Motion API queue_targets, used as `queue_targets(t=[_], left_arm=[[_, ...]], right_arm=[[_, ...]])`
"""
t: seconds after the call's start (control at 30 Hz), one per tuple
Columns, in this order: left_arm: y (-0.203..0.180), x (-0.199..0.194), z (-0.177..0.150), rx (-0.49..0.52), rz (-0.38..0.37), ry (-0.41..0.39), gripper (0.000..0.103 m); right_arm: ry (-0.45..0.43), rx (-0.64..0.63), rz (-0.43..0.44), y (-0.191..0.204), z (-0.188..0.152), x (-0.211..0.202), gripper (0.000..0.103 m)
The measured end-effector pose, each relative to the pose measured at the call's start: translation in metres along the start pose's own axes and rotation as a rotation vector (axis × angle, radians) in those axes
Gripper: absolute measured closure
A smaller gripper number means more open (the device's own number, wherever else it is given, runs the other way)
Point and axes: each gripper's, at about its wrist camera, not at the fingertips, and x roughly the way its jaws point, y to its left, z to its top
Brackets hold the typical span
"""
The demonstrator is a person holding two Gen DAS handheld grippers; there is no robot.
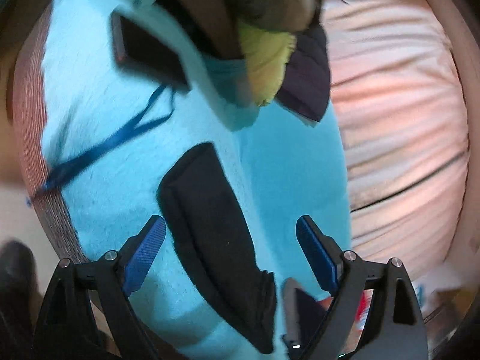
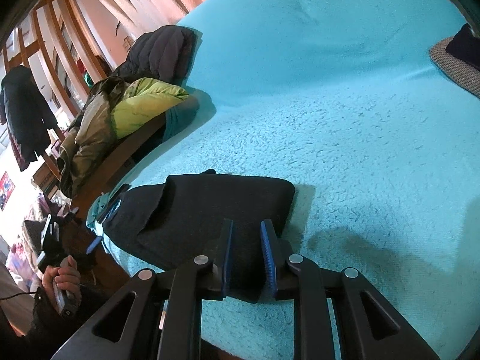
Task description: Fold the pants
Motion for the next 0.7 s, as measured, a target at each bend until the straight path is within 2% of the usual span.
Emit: queue_targets(t=[0.13,0.37,0.47,0.53,0.57,0.6,0.63,0.67,0.7], left_arm=[[0.011,0.017,-0.003,-0.075,-0.032,0.033,0.014],[0.01,0.027,0.005,-0.076,-0.072,-0.009,0.014],[0.011,0.019,0.008,-0.068,-0.07,-0.013,0.019],[0.015,0.013,0.007,-0.063,-0.049,-0.014,0.03],[0.016,0.012,0.007,-0.054,-0.021,-0.016,0.041],[0.016,0.011,0.007,-0.032,0.014,-0.018,0.057],[0.013,0.011,0.006,0.001,0.054,-0.02,0.065],[0.011,0.013,0.005,0.035,0.091,-0.02,0.076],[0.004,0.015,0.003,0.107,0.169,-0.024,0.087]], right_arm=[[-0.001,0.0,0.001,0.0,0.0,0.0,0.082],[-0.003,0.0,0.004,0.001,0.0,0.001,0.079],[-0.003,0.001,0.005,0.001,0.001,0.001,0.079],[-0.005,0.004,0.008,0.001,0.0,0.001,0.078],[-0.005,0.006,0.008,0.001,0.0,0.001,0.078],[-0.005,0.008,0.008,0.001,0.001,0.001,0.078],[-0.005,0.008,0.008,0.001,0.0,0.001,0.078],[-0.004,0.008,0.009,0.001,0.0,0.001,0.077],[-0.003,0.008,0.009,0.001,0.0,0.002,0.077]])
